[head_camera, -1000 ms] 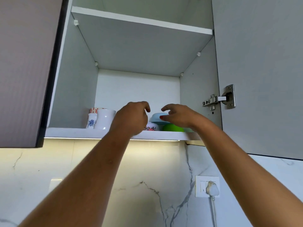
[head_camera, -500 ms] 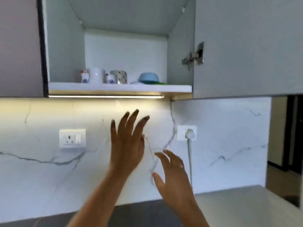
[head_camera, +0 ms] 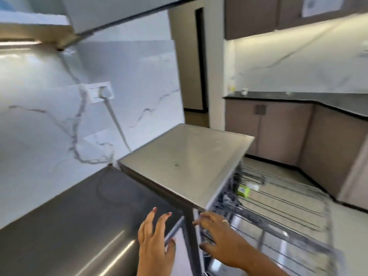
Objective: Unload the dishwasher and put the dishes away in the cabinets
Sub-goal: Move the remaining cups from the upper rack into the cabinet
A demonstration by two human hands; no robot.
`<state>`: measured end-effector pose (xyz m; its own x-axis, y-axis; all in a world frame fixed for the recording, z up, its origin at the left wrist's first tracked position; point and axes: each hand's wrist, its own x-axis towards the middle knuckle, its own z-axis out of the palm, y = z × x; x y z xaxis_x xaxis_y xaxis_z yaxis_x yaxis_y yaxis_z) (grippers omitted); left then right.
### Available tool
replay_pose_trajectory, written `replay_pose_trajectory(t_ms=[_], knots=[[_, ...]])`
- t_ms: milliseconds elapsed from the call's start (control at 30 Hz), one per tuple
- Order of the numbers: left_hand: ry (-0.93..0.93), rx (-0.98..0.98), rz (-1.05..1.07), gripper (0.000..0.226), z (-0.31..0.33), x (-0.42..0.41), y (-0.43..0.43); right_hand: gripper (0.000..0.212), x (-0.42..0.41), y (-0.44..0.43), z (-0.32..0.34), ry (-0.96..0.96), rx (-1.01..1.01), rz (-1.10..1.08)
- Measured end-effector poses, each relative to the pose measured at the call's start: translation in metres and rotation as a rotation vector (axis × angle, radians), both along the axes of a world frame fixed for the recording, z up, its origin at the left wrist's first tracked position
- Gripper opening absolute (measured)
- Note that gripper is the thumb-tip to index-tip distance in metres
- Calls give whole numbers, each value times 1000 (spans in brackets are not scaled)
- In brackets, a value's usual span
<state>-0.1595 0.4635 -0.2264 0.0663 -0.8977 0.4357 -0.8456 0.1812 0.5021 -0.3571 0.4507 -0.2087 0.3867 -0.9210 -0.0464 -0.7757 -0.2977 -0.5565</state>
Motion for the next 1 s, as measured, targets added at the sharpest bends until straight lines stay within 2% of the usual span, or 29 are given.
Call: replay_pose_trajectory(t_ms=[100,200,400,733,1000], knots=[[52,134,-101,56,-3,-47,9,53,-63,26,-3,20,24,-125],[11,251,-234,53,2,-95,11,52,-115,43,-4,97,36,-216],[52,349,-369,42,-3,-173,-5,52,-182,43,-22,66,113,-301],[117,521,-309,49,-35,-300,-71,53,-286,-25,-48,128,196,-252],[137,653,-255,58,-59,-325,-117,52,-330,-83,-66,155,251,-225]])
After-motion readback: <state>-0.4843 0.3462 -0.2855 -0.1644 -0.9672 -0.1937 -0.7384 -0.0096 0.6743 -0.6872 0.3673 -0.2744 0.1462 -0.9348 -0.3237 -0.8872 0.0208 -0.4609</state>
